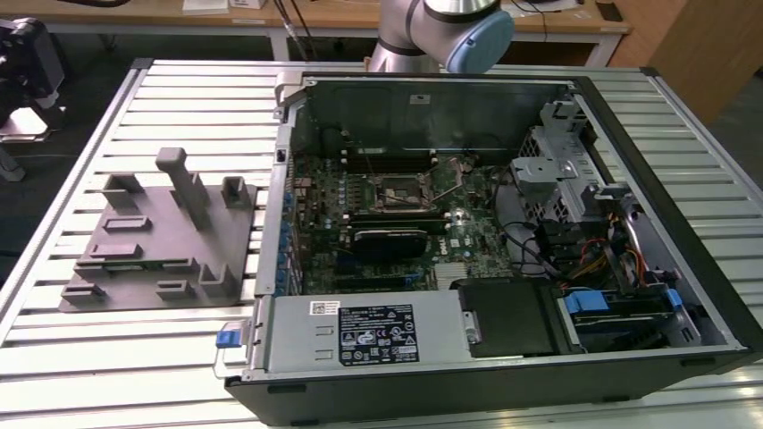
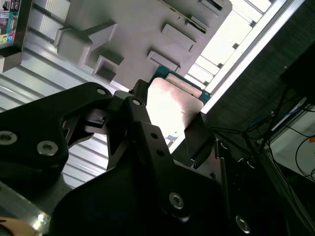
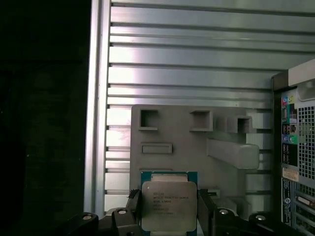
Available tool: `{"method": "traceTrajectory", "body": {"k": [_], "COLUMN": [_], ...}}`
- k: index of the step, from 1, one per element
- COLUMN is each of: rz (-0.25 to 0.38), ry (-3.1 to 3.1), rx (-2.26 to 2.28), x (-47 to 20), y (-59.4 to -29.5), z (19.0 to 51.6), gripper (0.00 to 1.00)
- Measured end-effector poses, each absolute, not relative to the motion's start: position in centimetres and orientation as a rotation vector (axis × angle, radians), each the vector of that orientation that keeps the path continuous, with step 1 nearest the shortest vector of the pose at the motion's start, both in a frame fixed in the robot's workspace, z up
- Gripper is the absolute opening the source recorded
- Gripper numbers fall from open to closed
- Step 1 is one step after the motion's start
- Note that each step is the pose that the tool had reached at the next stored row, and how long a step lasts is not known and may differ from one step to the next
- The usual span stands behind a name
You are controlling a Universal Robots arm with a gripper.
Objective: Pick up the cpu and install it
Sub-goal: 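Pick up the cpu and move it towards the insertion slot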
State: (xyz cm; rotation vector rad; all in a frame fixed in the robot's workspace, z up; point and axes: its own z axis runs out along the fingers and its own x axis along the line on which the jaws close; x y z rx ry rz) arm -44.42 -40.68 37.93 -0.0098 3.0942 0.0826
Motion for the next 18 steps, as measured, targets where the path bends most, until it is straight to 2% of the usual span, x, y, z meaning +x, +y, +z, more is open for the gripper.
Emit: {"method": "traceTrajectory", "body": {"k": [18], "rz": [0.082], "ry": [3.095], "rx": [-0.010], "x": [-41.5], "y": [-40.7], "z": [38.0], "gripper": [0.54]}}
